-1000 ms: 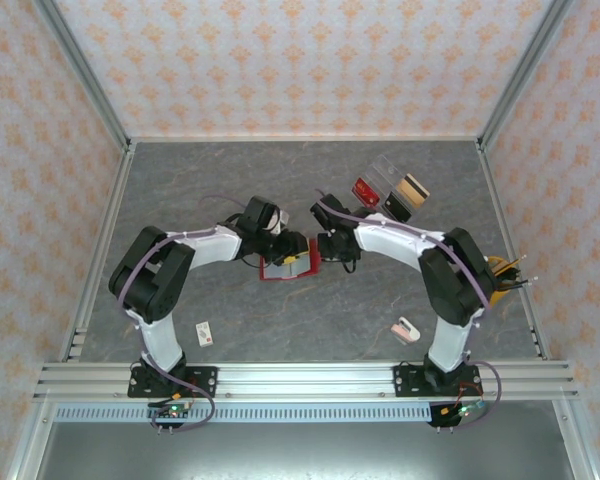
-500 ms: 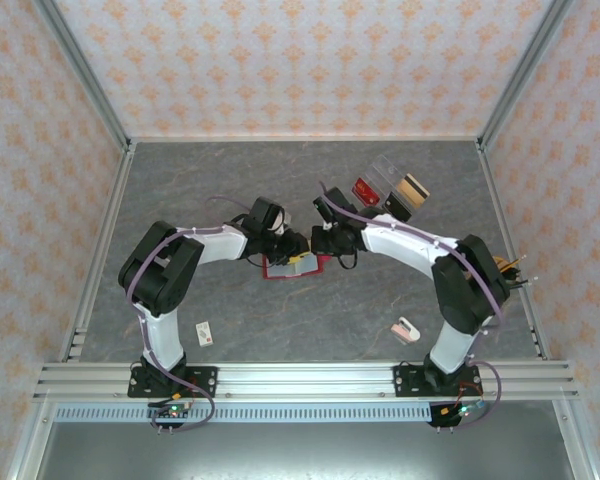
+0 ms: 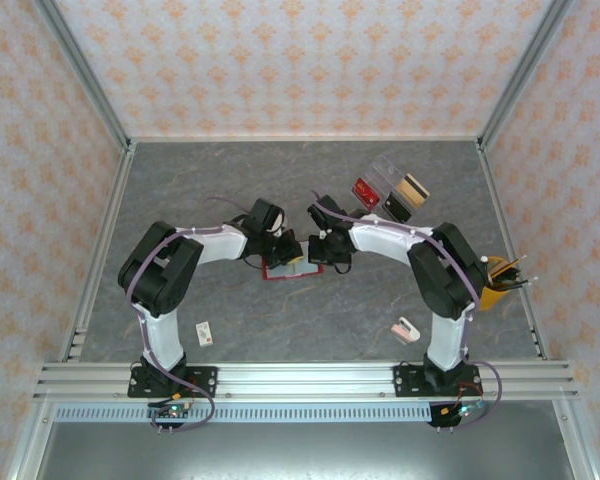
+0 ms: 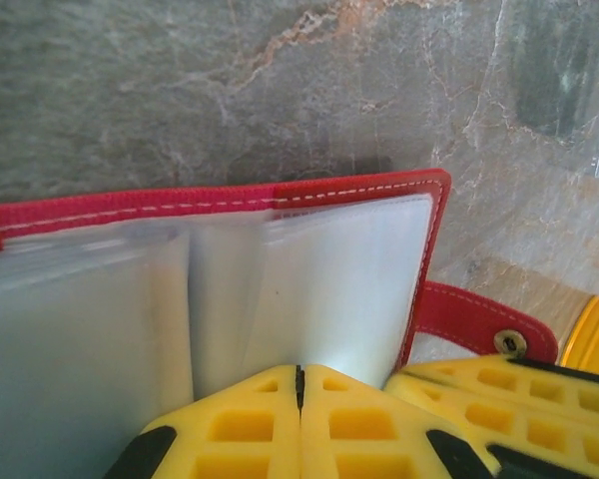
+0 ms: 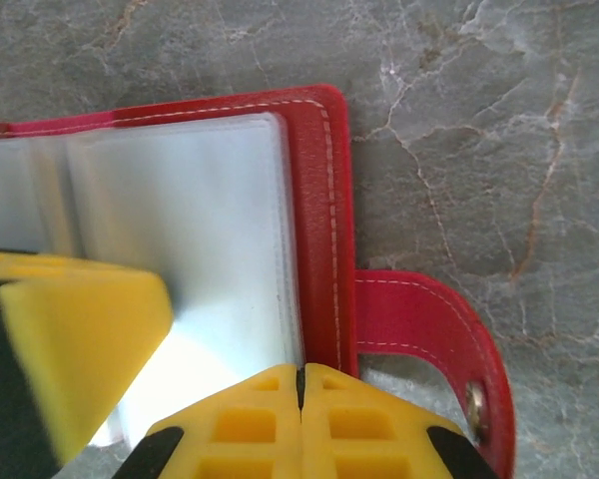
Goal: Take the credit cards out of the card holder
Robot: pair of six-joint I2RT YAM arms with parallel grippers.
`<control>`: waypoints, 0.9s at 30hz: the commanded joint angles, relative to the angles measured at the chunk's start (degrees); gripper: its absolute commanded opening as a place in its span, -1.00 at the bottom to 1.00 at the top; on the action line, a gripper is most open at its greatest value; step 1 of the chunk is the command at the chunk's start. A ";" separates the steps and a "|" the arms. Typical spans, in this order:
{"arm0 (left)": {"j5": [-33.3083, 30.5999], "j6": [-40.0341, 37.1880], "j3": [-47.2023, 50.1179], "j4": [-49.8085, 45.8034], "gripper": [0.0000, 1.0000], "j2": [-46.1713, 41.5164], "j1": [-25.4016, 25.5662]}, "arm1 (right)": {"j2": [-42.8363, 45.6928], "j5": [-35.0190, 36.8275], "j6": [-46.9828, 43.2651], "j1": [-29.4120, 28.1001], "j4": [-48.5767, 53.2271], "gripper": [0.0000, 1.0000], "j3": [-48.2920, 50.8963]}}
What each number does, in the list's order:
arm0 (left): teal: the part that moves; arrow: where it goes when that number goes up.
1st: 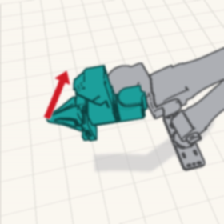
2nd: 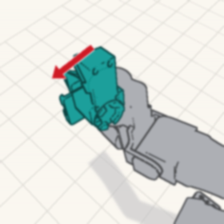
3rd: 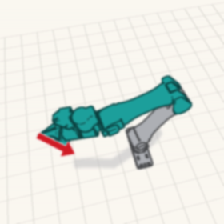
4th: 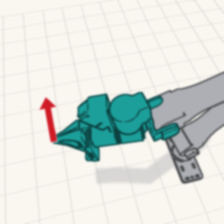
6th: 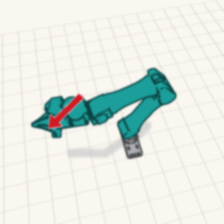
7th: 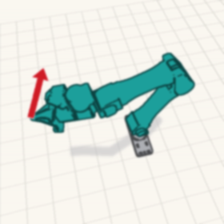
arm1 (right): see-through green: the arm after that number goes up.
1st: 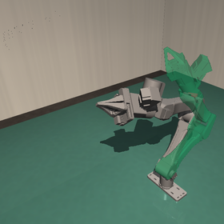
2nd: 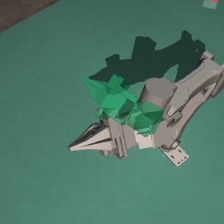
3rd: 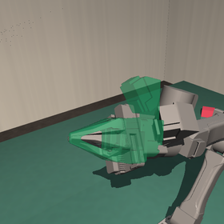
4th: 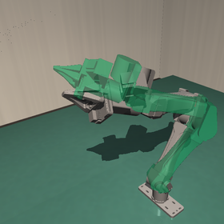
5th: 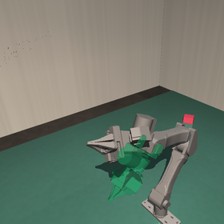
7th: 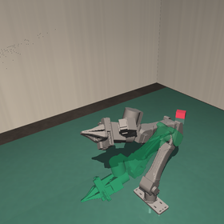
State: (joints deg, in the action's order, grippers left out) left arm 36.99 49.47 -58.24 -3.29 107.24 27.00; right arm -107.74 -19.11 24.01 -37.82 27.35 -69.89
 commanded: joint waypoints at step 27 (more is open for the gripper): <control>-9.83 -3.95 3.35 -14.99 -0.30 -8.39 -5.20 | -3.71 2.24 0.51 0.12 2.70 -0.84 -2.43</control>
State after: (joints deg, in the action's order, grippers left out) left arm 27.86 46.44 -54.52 -17.02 97.45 21.85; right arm -109.67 -18.48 24.01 -37.82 28.01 -71.26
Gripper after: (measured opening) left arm 0.347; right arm 0.079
